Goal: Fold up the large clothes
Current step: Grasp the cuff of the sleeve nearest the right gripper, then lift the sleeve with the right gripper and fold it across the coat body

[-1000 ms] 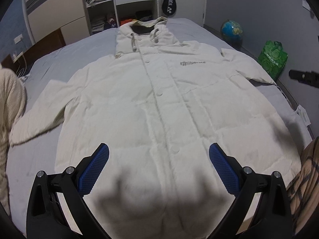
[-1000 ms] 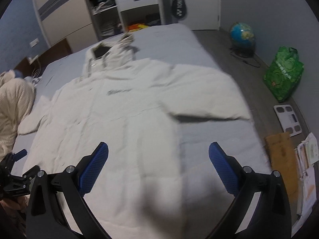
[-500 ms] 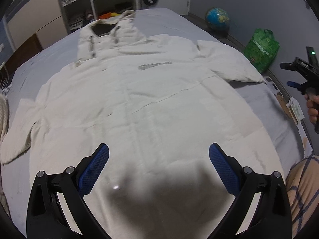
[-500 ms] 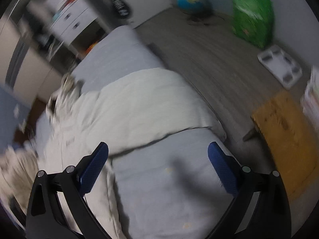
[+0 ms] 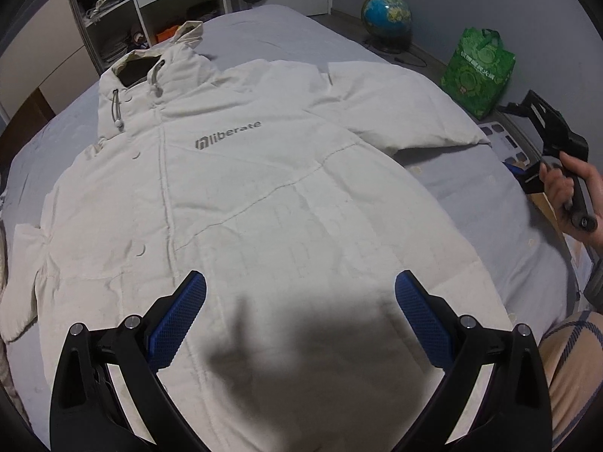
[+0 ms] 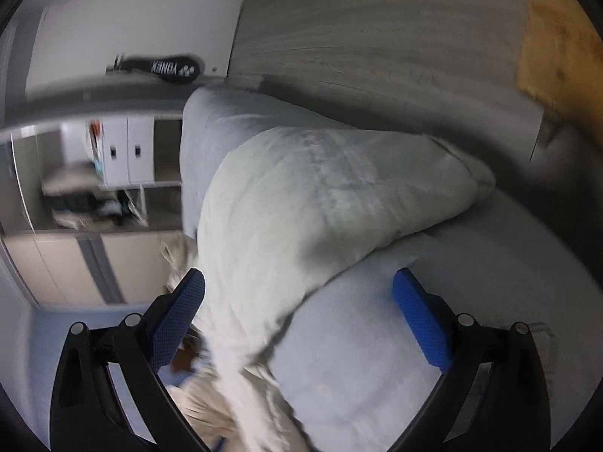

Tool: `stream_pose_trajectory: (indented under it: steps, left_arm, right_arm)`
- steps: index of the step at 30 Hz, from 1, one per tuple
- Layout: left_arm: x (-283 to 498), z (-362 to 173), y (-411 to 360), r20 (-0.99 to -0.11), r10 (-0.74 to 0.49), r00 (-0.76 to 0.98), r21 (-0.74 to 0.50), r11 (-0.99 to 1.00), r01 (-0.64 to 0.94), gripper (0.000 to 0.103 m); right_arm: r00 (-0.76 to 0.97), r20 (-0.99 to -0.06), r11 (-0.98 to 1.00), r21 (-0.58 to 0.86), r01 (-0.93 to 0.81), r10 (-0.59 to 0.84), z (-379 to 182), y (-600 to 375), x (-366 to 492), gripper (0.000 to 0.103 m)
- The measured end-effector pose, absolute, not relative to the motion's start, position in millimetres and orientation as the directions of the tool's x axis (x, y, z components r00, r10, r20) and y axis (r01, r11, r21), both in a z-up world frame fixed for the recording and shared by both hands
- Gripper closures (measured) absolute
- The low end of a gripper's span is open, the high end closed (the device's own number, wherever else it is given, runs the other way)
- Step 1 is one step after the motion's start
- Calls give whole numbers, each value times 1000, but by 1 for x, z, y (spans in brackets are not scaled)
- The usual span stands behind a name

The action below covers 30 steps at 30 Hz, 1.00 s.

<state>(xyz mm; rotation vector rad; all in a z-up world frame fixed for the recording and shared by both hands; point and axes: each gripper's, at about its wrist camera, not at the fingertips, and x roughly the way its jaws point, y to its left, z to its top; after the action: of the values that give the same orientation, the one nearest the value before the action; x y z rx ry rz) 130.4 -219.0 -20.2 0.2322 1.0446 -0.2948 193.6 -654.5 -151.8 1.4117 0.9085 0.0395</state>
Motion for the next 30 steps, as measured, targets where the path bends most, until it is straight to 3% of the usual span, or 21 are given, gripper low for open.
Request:
stream_pose_trajectory:
  steps: [5,9,15,19,22,30]
  left_arm:
    - [129,-27,-225,-882,-132,452,30,942,333,6]
    - [130,-34,-226,-886,-101,453,50,950,308,6]
    - [132,-55,-216,-907,-76,415,18,976,217,6]
    - [132,-60,-214,-914,-64,401,23,978,207,6]
    - [132,-59,-213,-911,-52,408,37,978,206,6]
    - [136,-44,-204,-893,-60,446,27,982,187,6]
  right_arm:
    - [702,-469,112,864,491,536,-175,-667,202,7]
    - [697,-494,75,839,539,520,-197,-670,212,10]
    - [737,-513,-14,817,577,440,-221,-676,207,46]
    - [765,-530,-58,807,587,366,-225,-687,197,82]
    - [779,-541,-35,814,579,317,-217,-693,194,89]
    - [833,-504,86,863,499,227,-156,-698,188,91]
